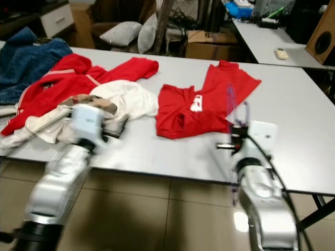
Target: Hang hanger
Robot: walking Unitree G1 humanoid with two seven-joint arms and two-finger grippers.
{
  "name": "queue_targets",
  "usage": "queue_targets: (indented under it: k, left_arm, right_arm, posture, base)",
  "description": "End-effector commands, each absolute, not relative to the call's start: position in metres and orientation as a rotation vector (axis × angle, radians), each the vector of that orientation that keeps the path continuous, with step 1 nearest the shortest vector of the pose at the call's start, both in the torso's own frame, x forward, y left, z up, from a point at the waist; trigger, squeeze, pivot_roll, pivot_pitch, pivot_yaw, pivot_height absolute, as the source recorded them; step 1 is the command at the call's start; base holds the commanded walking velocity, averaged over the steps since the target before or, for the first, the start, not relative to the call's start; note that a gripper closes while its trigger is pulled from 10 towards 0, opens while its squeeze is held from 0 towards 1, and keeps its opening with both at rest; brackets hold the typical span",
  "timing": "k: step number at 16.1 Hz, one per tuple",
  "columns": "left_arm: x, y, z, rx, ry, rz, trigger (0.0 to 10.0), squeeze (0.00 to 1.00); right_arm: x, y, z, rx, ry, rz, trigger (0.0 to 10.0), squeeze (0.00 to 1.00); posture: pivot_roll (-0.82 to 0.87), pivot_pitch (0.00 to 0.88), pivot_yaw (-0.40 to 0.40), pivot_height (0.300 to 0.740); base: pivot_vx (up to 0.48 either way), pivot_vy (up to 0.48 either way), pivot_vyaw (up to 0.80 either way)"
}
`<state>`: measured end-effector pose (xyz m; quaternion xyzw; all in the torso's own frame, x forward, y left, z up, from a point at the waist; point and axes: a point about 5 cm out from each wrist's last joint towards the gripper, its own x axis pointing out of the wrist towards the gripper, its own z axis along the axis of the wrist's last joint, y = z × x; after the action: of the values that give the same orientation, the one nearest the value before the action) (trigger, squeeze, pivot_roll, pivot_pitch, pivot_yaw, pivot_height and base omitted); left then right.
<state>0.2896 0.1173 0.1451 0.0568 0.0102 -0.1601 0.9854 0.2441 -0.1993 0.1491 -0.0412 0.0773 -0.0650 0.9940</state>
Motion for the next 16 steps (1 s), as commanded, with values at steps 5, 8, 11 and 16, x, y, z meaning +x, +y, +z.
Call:
queue_targets:
  k: [5, 8, 11, 16]
  left_arm:
    - [0.2931, 0.1244, 0.1451, 0.129, 0.018, -0.328, 10.0, 0.44]
    - [0.2941, 0.1287, 0.1449, 0.173, 0.016, -0.310, 10.0, 0.44]
    - [0.2952, 0.1298, 0.1423, 0.143, 0.030, -0.281, 10.0, 0.42]
    - [0.2954, 0.1264, 0.1399, 0.110, 0.029, -0.316, 10.0, 0.45]
  right_arm:
    - [0.2482, -0.1942, 0.1545, -0.047, 0.121, -0.105, 10.0, 0.00]
    - [0.2478, -0.1913, 0.1530, -0.037, 0.122, -0.110, 10.0, 0.00]
    - [0.2445, -0.1945, 0.1514, -0.033, 0.125, -0.128, 10.0, 0.00]
    - [0.2428, -0.1951, 0.1533, -0.035, 0.119, -0.111, 10.0, 0.00]
  posture:
    - [-0.06, 0.000, -0.017, 0.740]
    - [-0.06, 0.000, -0.013, 0.740]
    - [-0.06, 0.000, -0.003, 0.740]
    - [-0.07, 0.000, -0.006, 0.740]
  base:
    - [0.000, 0.281, -0.64]
    - [0.000, 0.156, -0.80]
    - [0.000, 0.000, -0.23]
    - [0.108, 0.000, 0.00]
